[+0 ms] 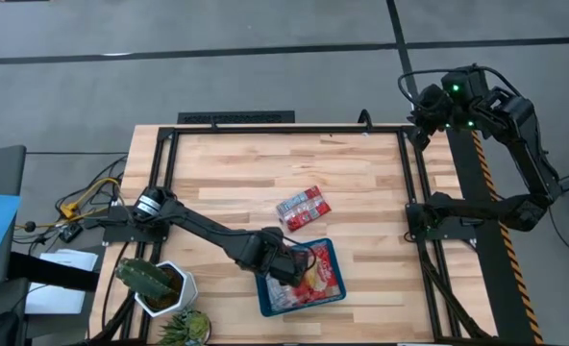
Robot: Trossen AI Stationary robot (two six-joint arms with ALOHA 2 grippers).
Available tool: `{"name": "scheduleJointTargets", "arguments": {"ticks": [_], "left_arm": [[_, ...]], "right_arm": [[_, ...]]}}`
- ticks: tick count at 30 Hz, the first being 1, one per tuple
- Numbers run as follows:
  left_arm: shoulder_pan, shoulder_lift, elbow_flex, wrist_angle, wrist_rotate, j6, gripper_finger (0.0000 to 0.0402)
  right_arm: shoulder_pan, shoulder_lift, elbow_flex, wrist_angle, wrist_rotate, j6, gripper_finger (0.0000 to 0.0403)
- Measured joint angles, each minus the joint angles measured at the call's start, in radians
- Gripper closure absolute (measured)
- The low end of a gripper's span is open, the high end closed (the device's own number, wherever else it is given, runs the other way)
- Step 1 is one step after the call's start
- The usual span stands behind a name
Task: Sort popcorn bags into baskets
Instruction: Put the popcorn bag into the blue bin
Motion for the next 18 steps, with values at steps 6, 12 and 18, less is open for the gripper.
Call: {"name": "scheduleJointTargets", "arguments": {"ticks": [6,12,18], "left_arm": [[0.0,0.0,0.0,0.053,0.024,0.013,0.0222],[0.01,-0.002,0.013,0.201,-0.096,0.144,0.0253],[0.084,0.002,0.012,0.202,-0.223,0.348,0.0315]], "right_arm": [[0.0,0.0,0.0,0.001,0.0,-0.006,0.0295],[0.0,0.0,0.0,0.002,-0.001,-0.007,0.0295],[0.0,0.0,0.0,0.002,-0.001,-0.008,0.0295]]}}
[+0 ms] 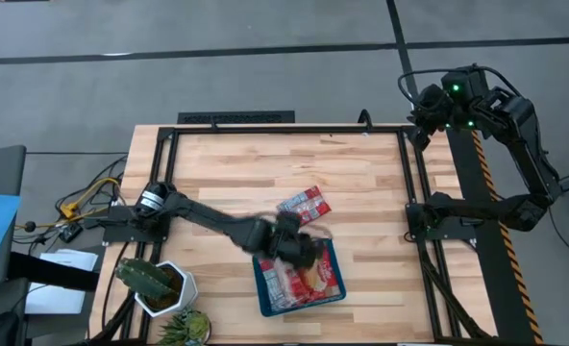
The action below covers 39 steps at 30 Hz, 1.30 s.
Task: Sort popcorn bags into baskets
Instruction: Put the popcorn bag into the blue bin
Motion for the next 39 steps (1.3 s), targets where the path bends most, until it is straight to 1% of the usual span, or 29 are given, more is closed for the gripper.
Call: {"name": "scheduleJointTargets", "arguments": {"ticks": [2,4,6,9,13,16,18,21,25,27,31,36,39], "left_arm": [[0.047,-0.005,0.0,0.033,0.003,0.144,0.0321],[0.107,-0.008,0.0,0.06,0.073,0.334,0.0315],[0.167,-0.009,0.0,0.073,0.168,0.488,0.0297],[0.262,-0.007,0.0,0.061,0.266,0.679,0.0253],[0.375,-0.005,0.0,0.026,0.342,0.867,0.0183],[0.432,-0.005,0.0,-0.014,0.363,0.97,0.0137],[0.455,-0.005,-0.006,-0.021,0.368,1.03,0.0116],[0.48,-0.005,-0.043,0.018,0.411,1.075,0.0103],[0.485,-0.004,-0.116,0.092,0.459,1.107,0.0101],[0.479,-0.003,-0.157,0.103,0.458,1.12,0.0101],[0.47,-0.003,-0.239,0.198,0.448,1.123,0.01],[0.464,-0.003,-0.348,0.323,0.442,1.092,0.01],[0.464,-0.003,-0.4,0.359,0.448,1.078,0.0101]], "right_arm": [[0.0,0.0,0.0,-0.002,0.0,0.0,0.0295],[0.0,0.0,0.0,-0.006,0.0,0.0,0.0295],[0.0,-0.001,0.0,-0.007,0.0,-0.003,0.0295],[0.0,-0.002,0.0,-0.019,0.0,-0.006,0.0295],[0.0,-0.002,0.0,-0.032,0.0,-0.015,0.0295],[0.0,-0.002,0.0,-0.033,0.0,-0.019,0.0295],[0.0,-0.002,0.0,-0.033,0.0,-0.022,0.0295],[0.0,-0.001,0.0,-0.032,0.0,-0.026,0.0295],[0.0,-0.001,0.0,-0.032,0.0,-0.026,0.0295],[0.0,-0.001,0.0,-0.032,0.0,-0.026,0.0295],[0.0,-0.001,0.0,-0.032,0.0,-0.026,0.0295],[0.0,-0.001,0.0,-0.031,0.0,-0.026,0.0295],[0.0,-0.001,0.0,-0.027,0.0,-0.026,0.0295]]}}
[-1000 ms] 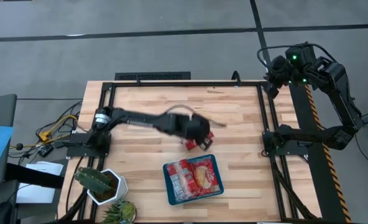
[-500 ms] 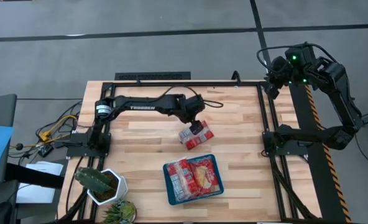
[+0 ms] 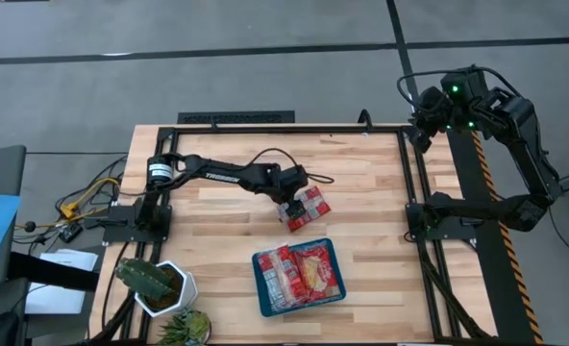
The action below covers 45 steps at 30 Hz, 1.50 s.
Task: Sort popcorn bags into baskets
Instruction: Put the popcorn bag into the blue bin
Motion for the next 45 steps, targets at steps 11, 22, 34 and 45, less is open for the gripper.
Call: {"name": "scheduleJointTargets", "arguments": {"ticks": [11,22,34,45], "left_arm": [[-0.007,0.077,-0.027,0.021,0.058,-0.023,0.0231],[-0.007,0.093,0.062,-0.066,0.07,-0.11,0.0397],[-0.058,0.096,0.403,-0.297,-0.004,-0.303,0.0402],[-0.248,0.092,0.628,-0.444,-0.197,-0.724,0.0401]], "right_arm": [[0.0,0.0,0.0,0.008,0.0,-0.003,0.0295],[0.0,0.0,0.0,0.014,0.001,0.0,0.0296],[0.0,0.0,0.0,0.014,0.003,0.0,0.0296],[0.0,-0.017,0.0,0.016,0.003,0.012,0.0296]]}}
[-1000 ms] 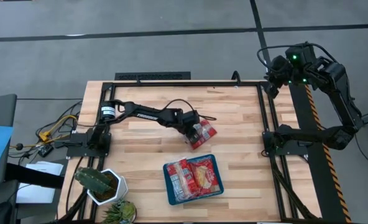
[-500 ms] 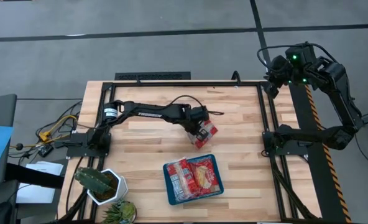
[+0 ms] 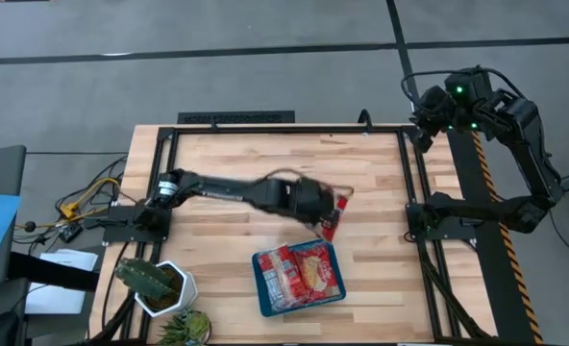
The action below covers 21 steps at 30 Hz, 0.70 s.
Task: Sort popcorn bags into baskets
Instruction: Put the popcorn bag into the blue bin
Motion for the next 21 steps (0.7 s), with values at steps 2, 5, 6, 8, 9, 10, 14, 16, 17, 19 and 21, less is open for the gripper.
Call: {"name": "scheduleJointTargets", "arguments": {"ticks": [2,5,6,8,9,10,14,16,17,19,21], "left_arm": [[-0.052,0.0,0.011,-0.001,-0.055,-0.083,0.0401],[-0.131,0.0,0.013,-0.001,-0.161,-0.223,0.0401],[-0.157,0.0,0.013,-0.005,-0.197,-0.267,0.0401],[-0.204,0.0,0.013,-0.018,-0.277,-0.35,0.0401],[-0.226,0.0,0.013,-0.023,-0.316,-0.392,0.0401],[-0.247,0.0,0.013,-0.029,-0.351,-0.43,0.0401],[-0.317,0.002,0.013,-0.049,-0.459,-0.545,0.0401],[-0.345,0.006,0.013,-0.041,-0.479,-0.592,0.0401],[-0.357,0.009,0.01,-0.036,-0.486,-0.614,0.0401],[-0.377,0.029,0.008,-0.005,-0.507,-0.661,0.0401],[-0.394,0.052,0.005,-0.005,-0.505,-0.705,0.0401]], "right_arm": [[0.0,-0.008,0.0,0.002,0.0,0.001,0.0296],[0.0,-0.022,0.0,0.003,0.0,0.005,0.0296],[0.0,-0.026,0.0,0.005,0.0,0.01,0.0296],[0.0,-0.034,0.0,0.01,-0.001,0.021,0.0296],[0.0,-0.036,0.0,0.01,-0.001,0.023,0.0296],[0.0,-0.04,0.0,0.01,-0.001,0.024,0.0296],[0.0,-0.047,0.0,0.01,-0.001,0.026,0.0296],[0.0,-0.05,0.0,0.01,-0.001,0.026,0.0296],[0.0,-0.051,0.0,0.01,-0.001,0.026,0.0296],[0.0,-0.054,0.0,0.01,-0.002,0.026,0.0296],[0.0,-0.055,-0.01,0.017,-0.002,0.026,0.0296]]}}
